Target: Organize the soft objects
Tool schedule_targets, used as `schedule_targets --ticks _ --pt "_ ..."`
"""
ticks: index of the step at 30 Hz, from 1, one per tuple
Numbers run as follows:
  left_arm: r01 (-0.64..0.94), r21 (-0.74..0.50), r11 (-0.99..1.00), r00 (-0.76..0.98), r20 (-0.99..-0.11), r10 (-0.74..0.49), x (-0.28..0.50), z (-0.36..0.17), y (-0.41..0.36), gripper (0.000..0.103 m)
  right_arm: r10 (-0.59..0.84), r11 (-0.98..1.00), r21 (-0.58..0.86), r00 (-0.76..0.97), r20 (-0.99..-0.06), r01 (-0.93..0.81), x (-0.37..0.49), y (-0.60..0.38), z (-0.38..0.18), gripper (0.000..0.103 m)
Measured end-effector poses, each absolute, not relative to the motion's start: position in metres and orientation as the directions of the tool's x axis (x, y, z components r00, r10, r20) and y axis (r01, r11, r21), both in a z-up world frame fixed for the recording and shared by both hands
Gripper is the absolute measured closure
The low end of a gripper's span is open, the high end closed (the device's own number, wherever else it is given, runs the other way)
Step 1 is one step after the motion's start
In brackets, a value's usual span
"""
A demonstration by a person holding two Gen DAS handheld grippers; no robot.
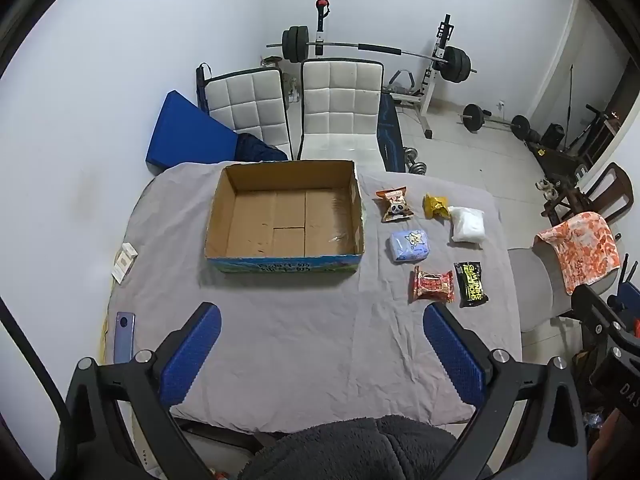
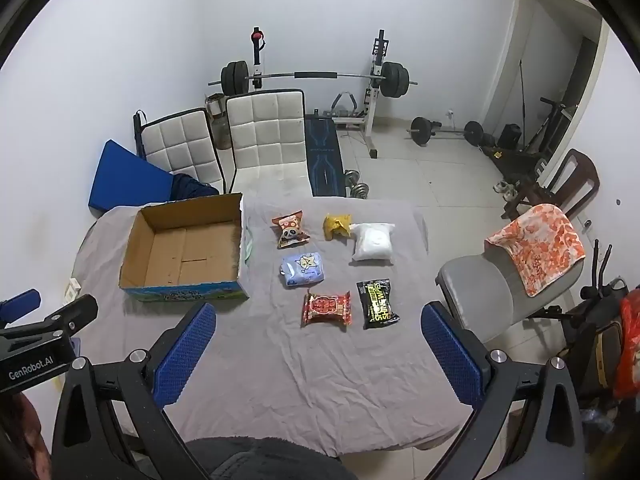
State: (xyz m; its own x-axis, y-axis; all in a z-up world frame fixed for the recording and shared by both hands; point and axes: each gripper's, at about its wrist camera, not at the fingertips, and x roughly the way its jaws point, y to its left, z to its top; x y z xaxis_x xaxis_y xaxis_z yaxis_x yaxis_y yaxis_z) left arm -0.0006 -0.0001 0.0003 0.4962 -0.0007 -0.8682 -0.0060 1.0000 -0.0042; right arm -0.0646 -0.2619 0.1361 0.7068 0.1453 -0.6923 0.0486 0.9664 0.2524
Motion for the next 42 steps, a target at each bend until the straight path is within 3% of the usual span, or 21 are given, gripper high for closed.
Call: schedule_targets --ticks 42 --pt "-0.017 -0.023 1.0 0.514 -0.858 -0.011 -0.006 0.013 -0.004 0.0 0.124 0.974 0.225 0.734 -0.668 0.041 -0.069 -0.263 0.143 0.0"
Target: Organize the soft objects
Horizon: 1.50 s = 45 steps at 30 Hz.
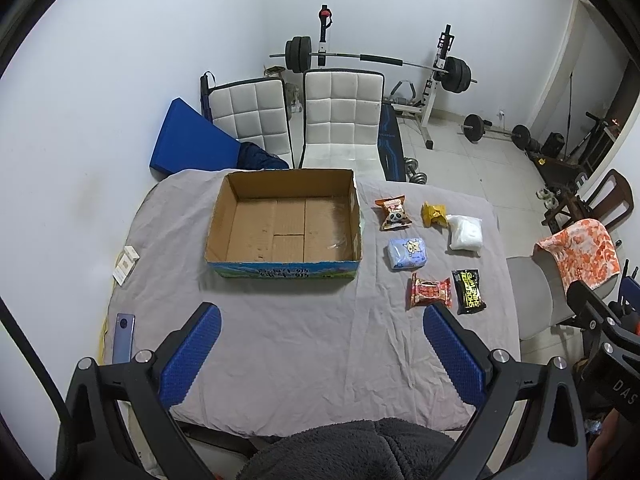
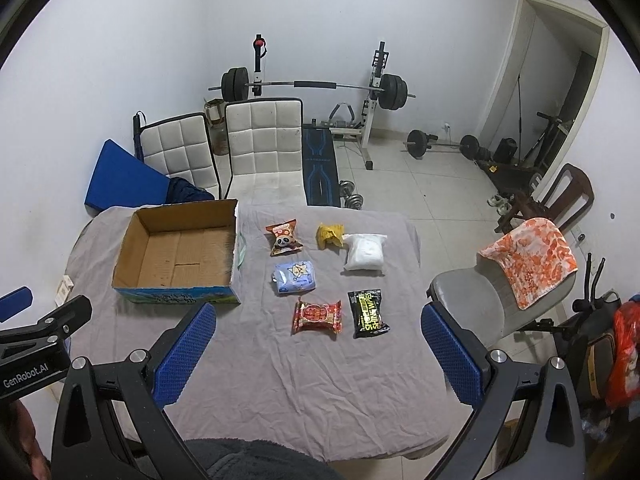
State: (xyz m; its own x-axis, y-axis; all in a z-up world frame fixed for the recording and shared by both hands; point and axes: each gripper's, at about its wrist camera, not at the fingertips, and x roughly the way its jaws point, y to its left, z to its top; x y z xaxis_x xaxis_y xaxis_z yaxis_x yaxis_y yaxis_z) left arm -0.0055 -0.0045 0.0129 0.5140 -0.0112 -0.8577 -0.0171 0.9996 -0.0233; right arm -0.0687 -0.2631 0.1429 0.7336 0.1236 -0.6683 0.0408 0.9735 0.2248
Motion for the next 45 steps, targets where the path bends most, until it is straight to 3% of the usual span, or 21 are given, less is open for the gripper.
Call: schedule_targets --ticks 45 --pt "-0.014 -0.022 1.0 0.542 -0.841 -0.011 -0.014 0.02 -0.008 0.0 0.132 0.971 0.238 0.752 -0.645 0.034 -0.085 -0.258 0.151 0.0"
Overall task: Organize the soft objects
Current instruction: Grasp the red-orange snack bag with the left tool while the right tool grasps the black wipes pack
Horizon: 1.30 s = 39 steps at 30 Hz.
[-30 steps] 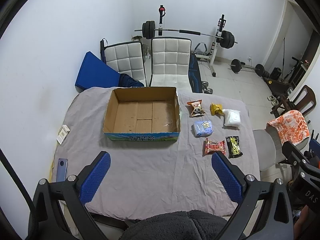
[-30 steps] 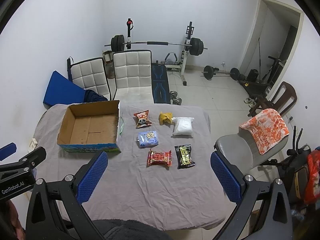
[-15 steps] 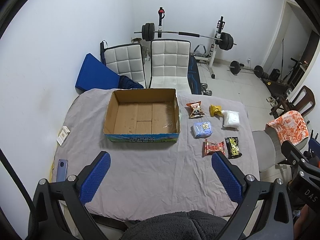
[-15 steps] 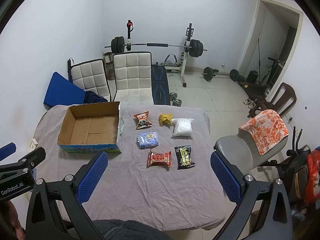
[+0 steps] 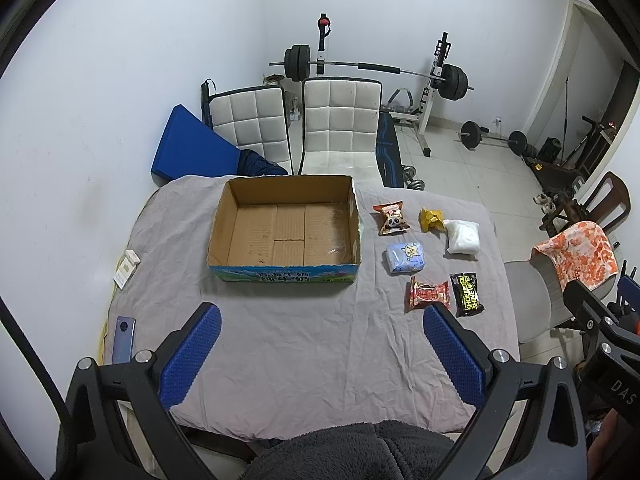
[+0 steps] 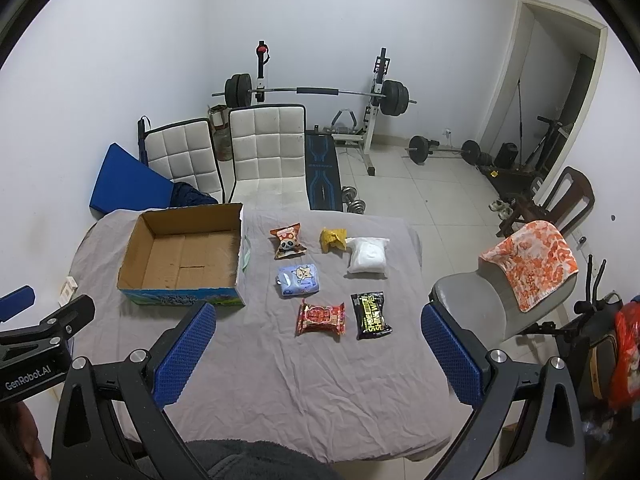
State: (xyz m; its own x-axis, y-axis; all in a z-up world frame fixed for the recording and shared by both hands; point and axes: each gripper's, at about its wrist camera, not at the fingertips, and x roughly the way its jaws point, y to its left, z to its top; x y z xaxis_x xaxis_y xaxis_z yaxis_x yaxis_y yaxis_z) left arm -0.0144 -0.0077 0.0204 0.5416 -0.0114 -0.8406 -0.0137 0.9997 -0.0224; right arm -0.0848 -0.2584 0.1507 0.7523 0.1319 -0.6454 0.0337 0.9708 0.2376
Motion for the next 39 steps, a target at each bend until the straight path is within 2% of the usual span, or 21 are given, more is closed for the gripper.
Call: schedule_targets --ticks 13,22,26,30,35,39 --pt "-0.008 -0.027 1.0 0.545 -0.838 -0.018 -0.017 0.014 -0.008 0.0 0.172 0.956 0.289 0.719 -0.673 0.042 -0.066 -0.275 0.13 0.0" --pt "0.083 -0.002 0.997 0.492 -0.87 -0.043 0.045 -0.03 -0.055 0.0 0.119 0.937 0.291 0.609 -0.784 0.191 0.007 -0.344 0.048 0.0" --pt "0.109 -0.004 0.994 0.412 -0.91 -0.049 0.088 -0.082 -0.085 0.0 0.129 0.943 0.265 0.509 -0.851 0.203 0.062 -0.362 -0.019 0.0" --pt "0.192 -0.007 0.981 0.346 -0.935 -0.075 0.12 -0.143 -0.125 0.0 0.208 0.947 0.284 0.389 -0.898 0.15 0.121 -0.367 -0.103 0.0" --pt "0.476 0.056 0.878 0.21 -0.976 -0.052 0.152 -0.245 -0.203 0.0 0.277 0.947 0.306 0.244 -0.929 0.093 0.173 -0.363 -0.194 0.0" --pt "0.633 0.14 0.761 0.184 -0.983 0.028 0.168 -0.311 -0.251 0.0 0.296 0.947 0.311 0.159 -0.942 0.076 0.194 -0.364 -0.241 0.0"
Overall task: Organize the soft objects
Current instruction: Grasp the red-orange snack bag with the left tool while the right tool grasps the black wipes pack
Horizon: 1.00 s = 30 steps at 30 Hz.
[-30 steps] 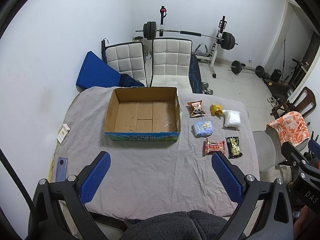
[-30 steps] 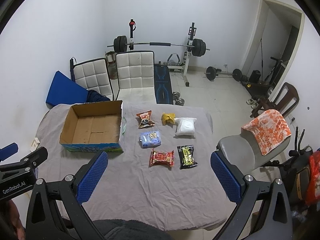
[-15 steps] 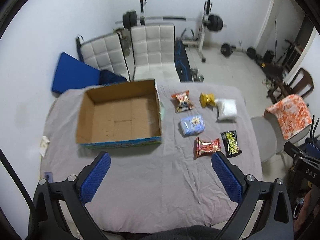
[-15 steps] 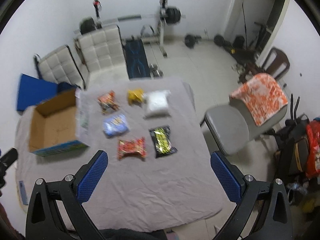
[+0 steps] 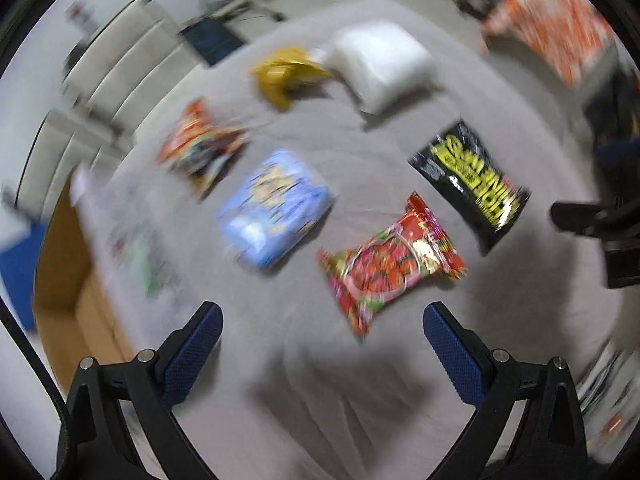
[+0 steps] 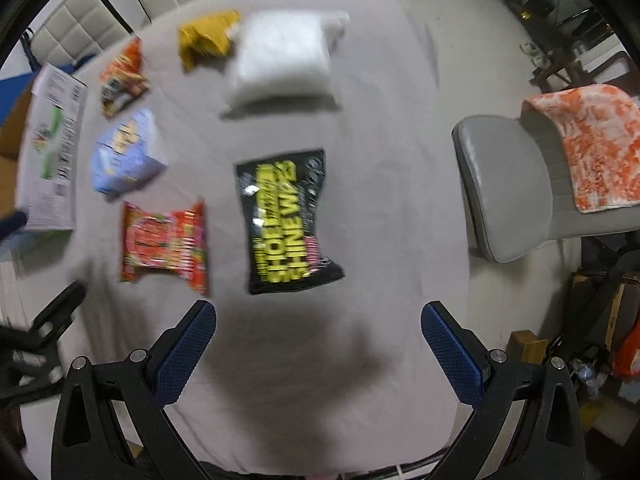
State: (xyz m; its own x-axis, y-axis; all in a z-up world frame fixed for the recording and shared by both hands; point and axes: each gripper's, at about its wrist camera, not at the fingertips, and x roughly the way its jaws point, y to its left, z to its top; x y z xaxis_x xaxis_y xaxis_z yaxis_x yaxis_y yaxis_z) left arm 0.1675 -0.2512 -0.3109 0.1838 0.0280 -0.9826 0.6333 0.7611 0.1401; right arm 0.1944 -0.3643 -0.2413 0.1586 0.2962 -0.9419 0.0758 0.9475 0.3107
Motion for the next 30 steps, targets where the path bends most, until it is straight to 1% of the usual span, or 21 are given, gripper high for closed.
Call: schedule_targets --ticks 2,4,7,9,10,11,12,14,16,17,19,21,23,25,27,29,30 --pt "0.723 0.162 0.672 0.179 -0.983 0.044 0.17 -0.34 -0.275 0.0 0.286 0.952 0.297 0.131 -0.949 0.072 0.196 -0.367 -0.258 0.0" --pt "0.798 0.157 0.582 0.151 -0.987 0.058 0.172 -0.366 -0.293 0.0 0.29 0.951 0.299 0.109 -0.951 0.076 0.198 -0.368 -0.269 0.0" --pt "0.868 0.068 0.492 0.041 -0.997 0.066 0.174 -0.398 -0.309 0.001 0.287 0.953 0.293 0.086 -0.954 0.079 0.199 -0.372 -0.283 0.0" --pt "0.886 0.052 0.462 0.006 -0.995 0.101 0.177 -0.416 -0.312 0.025 0.28 0.955 0.286 0.079 -0.957 0.075 0.199 -0.374 -0.288 0.0" --pt "0.889 0.054 0.455 0.004 -0.994 0.112 0.178 -0.42 -0.312 0.029 0.283 0.955 0.288 0.079 -0.956 0.072 0.199 -0.375 -0.288 0.0" --pt "0.887 0.039 0.461 -0.021 -0.992 0.123 0.18 -0.426 -0.31 0.038 0.29 0.952 0.296 0.08 -0.954 0.073 0.2 -0.376 -0.288 0.0" --pt "0.87 -0.001 0.493 -0.055 -0.994 0.095 0.185 -0.425 -0.308 0.05 0.298 0.95 0.303 0.081 -0.951 0.074 0.2 -0.378 -0.287 0.0" --pt "0.822 -0.013 0.57 -0.063 -0.996 0.069 0.194 -0.418 -0.3 0.056 0.322 0.941 0.329 0.09 -0.943 0.083 0.205 -0.375 -0.286 0.0" --pt "0.754 -0.069 0.653 -0.115 -0.993 0.028 0.202 -0.413 -0.29 0.057 0.348 0.929 0.356 0.092 -0.933 0.096 0.212 -0.372 -0.285 0.0" --pt "0.687 -0.081 0.722 -0.135 -0.991 0.017 0.206 -0.412 -0.28 0.057 0.371 0.919 0.379 0.09 -0.924 0.104 0.218 -0.367 -0.286 0.0" --pt "0.519 -0.045 0.853 -0.176 -0.983 0.055 0.211 -0.414 -0.254 0.057 0.398 0.907 0.406 0.089 -0.913 0.114 0.226 -0.357 -0.286 0.003" --pt "0.343 -0.047 0.938 -0.26 -0.965 0.046 0.211 -0.42 -0.226 0.057 0.426 0.892 0.433 0.085 -0.901 0.13 0.238 -0.344 -0.288 0.005" --pt "0.211 -0.068 0.975 -0.274 -0.962 -0.008 0.206 -0.418 -0.203 0.057 0.448 0.879 0.455 0.078 -0.891 0.142 0.248 -0.331 -0.292 0.011" --pt "0.142 -0.071 0.987 -0.283 -0.959 -0.028 0.203 -0.417 -0.19 0.057 0.435 0.886 0.436 0.045 -0.899 0.155 0.257 -0.318 -0.298 0.029" --pt "0.095 -0.079 0.992 -0.273 -0.961 -0.05 0.203 -0.412 -0.179 0.055 0.437 0.886 0.433 0.015 -0.9 0.166 0.26 -0.307 -0.303 0.035" --pt "0.087 -0.081 0.993 -0.279 -0.959 -0.054 0.212 -0.41 -0.174 0.052 0.402 0.902 0.399 0.017 -0.915 0.163 0.255 -0.298 -0.297 0.044" --pt "0.09 -0.087 0.992 -0.28 -0.958 -0.059 0.209 -0.411 -0.17 0.05 0.395 0.908 0.389 -0.007 -0.919 0.156 0.249 -0.291 -0.294 0.045"
